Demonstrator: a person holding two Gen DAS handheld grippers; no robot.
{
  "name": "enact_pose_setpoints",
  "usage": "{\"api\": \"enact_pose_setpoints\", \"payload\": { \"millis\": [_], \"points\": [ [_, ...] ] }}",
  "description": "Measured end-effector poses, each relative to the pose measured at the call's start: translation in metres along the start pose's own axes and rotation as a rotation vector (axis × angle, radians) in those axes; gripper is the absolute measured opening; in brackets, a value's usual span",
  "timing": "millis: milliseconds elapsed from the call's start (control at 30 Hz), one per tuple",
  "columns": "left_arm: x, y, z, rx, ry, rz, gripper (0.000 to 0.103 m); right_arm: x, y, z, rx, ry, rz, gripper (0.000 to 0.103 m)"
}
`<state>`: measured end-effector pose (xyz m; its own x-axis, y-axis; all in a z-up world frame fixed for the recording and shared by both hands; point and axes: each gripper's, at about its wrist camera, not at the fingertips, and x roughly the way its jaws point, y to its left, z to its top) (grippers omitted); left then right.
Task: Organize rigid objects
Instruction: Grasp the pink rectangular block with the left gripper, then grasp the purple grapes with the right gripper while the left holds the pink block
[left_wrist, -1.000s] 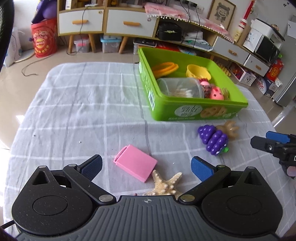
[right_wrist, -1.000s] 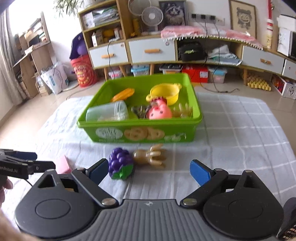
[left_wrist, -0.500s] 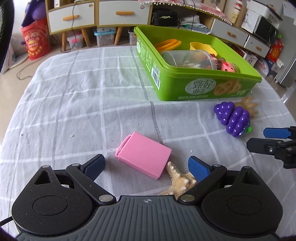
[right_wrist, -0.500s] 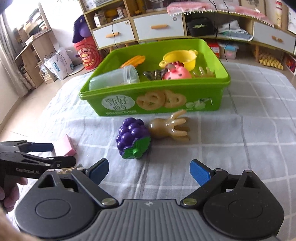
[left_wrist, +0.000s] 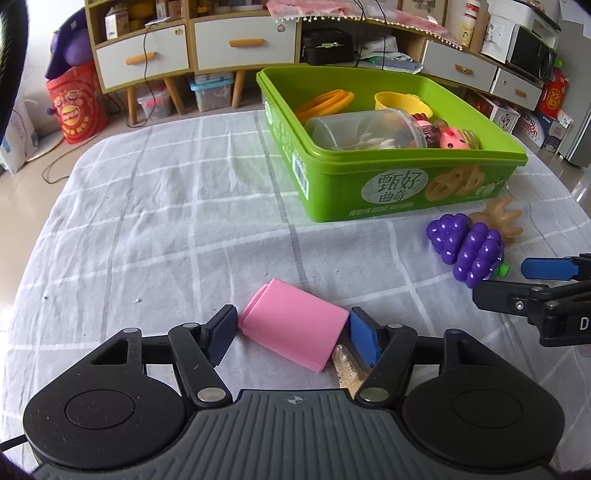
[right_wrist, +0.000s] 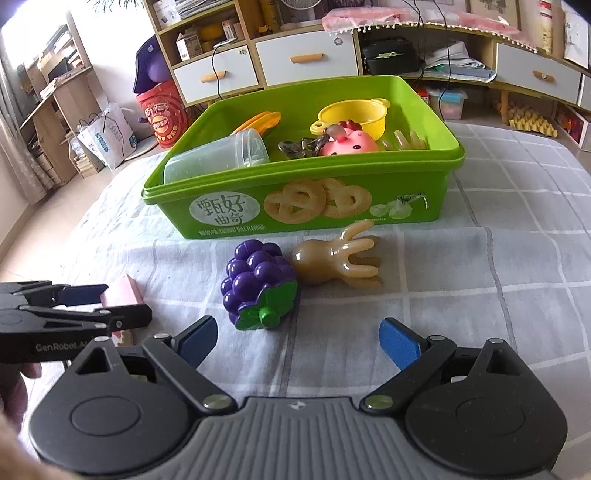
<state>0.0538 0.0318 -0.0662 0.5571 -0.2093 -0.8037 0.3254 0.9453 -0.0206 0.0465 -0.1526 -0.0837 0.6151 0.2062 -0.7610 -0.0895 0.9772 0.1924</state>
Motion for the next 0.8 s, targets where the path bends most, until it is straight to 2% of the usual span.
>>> {"api": "enact_pose_setpoints", "payload": {
  "millis": [200,467,800],
  "points": [
    [0.002,-0.0056,0.0022,-0.001,-0.002,-0.005,0.069,0.0024,-0.0019,0.0023,0.04,-0.03,0.009,0.079],
    [0.0024,-0.0094,0.0048,-0.015,-0.001,-0.013,0.069,0.0023,0.0003,0.0047,0.054,-0.049,0.04,0.055],
    [0.002,-0.0109,0.0053,-0.024,0.001,-0.022,0.069,-0.0004,0.0062,0.007,0.042,-0.061,0.068,0.037]
  ]
}}
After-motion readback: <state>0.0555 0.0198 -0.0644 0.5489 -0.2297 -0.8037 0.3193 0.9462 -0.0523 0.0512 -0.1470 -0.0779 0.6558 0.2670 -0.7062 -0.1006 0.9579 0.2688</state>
